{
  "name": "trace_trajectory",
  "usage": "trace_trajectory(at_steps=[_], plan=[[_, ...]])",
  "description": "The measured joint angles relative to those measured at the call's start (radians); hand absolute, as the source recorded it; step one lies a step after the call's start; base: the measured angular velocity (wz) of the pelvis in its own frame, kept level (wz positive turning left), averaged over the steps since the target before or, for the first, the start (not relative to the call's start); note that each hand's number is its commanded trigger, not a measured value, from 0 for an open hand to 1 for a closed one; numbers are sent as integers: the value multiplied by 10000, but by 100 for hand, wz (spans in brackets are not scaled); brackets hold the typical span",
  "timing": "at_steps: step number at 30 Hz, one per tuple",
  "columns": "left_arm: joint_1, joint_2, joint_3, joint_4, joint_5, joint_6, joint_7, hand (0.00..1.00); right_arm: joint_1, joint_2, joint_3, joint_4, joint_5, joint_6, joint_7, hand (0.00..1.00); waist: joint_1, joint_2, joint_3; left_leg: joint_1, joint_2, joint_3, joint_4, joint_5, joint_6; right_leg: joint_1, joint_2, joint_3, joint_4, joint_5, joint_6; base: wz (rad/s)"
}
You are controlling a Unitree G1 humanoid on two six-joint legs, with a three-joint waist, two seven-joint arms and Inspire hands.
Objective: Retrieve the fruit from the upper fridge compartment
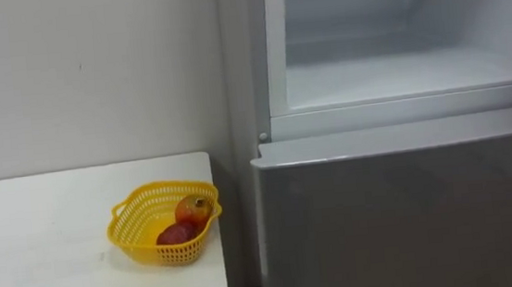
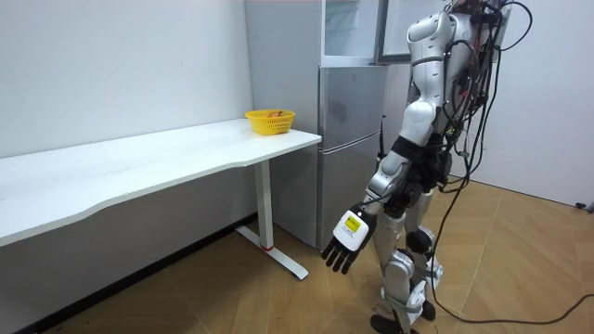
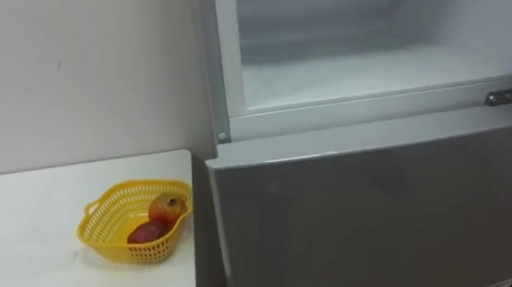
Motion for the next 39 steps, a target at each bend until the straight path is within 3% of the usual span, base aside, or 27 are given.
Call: trace_trajectory(at_steps=[4,14,22,26,32,39], plan=[[39,3,85,0,13,30,-44,0,-176,-421,-512,-77,423,-268,-825,0,12,-29,1,65,-14,-11,-25,1,0,20,0,-2,-29,0,0,0],[90,5,348,-166,-12,35,-251,0,-863,-729,-1297,-404,455,-328,-2598,0,-49,-248,-9,148,-52,-4,-28,2,-1,95,42,-4,-27,-54,2,0],[170,6,357,-168,6,41,-315,0,-1308,-1454,-1453,-1826,-1094,-405,-3638,0,-93,-236,-20,-60,-51,-20,-31,2,-1,-142,55,4,-13,-59,10,0],[165,10,352,-124,7,10,-245,0,-1713,-1767,-1559,-2443,-1989,-769,-4171,0,-106,-229,-43,-110,-44,-19,-26,3,-2,-181,63,-57,1,-56,4,0],[141,5,354,35,3,8,-123,0,-2071,-1777,-1987,-3134,-3319,-780,-5134,0,-156,-242,-51,-108,-31,-74,-36,4,-4,-151,65,-148,8,-54,1,3],[121,-2,369,184,13,33,-126,0,-2167,-1778,-1979,-3166,-3747,-780,-5685,0,-79,-208,-59,-212,-41,-133,53,3,-3,-189,48,-195,20,-53,1,3]])
